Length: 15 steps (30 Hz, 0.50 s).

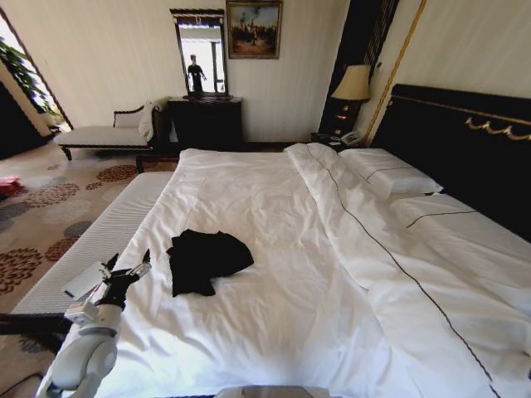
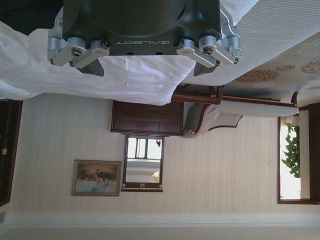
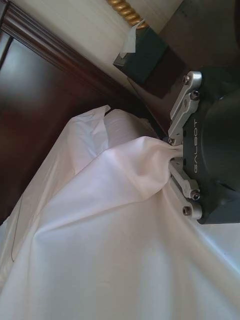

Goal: Fold the clothes on the bed.

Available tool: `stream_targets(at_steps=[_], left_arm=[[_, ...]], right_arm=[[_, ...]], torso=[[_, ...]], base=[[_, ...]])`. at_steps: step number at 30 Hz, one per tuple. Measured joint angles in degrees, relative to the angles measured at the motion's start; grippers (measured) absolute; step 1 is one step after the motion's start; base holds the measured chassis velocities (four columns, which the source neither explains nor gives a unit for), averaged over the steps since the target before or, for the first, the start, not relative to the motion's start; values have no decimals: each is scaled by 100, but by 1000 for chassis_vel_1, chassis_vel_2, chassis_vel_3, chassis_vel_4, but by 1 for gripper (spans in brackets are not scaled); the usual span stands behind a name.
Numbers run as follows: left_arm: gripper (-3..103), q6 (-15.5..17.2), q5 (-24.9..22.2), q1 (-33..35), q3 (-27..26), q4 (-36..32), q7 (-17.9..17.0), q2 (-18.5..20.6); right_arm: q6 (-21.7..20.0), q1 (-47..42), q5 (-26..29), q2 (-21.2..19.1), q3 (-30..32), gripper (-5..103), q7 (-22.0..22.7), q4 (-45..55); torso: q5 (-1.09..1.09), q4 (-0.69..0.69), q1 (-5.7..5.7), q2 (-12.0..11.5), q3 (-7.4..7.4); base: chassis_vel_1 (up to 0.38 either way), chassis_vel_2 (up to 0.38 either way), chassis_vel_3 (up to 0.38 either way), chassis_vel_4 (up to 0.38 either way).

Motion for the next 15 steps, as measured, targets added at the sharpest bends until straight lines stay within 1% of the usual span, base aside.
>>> stream_targets(at_steps=[3,4,7,9,12,15], left_arm=[[100,-19,50,-9,35,27,7,-20],[100,-19,50,-9,35,27,7,-20],[100,-5,82,-65,83,21,2,-26],[100,11,83,-94,88,11,-10,-18],[100,13,81,-96,88,10,-13,-6],[100,14,80,-69,81,2,-15,1]], right_arm=[[244,56,-275,100,-149,1,-16,-316],[244,56,-275,100,-149,1,-16,-316],[427,134,-494,142,-262,1,-18,-553],[489,189,-576,140,-309,1,-20,-696],[515,218,-614,122,-315,1,-20,-778],[682,293,-861,58,-332,1,-20,-1183]], torso=[[1,2,0,0,0],[1,2,0,0,0],[1,-1,1,-1,0],[1,-3,1,0,0],[1,-2,1,-1,0],[1,-1,1,0,0]], base=[[0,0,0,0],[0,0,0,0],[0,0,0,0],[0,0,0,0],[0,0,0,0],[0,0,0,0]])
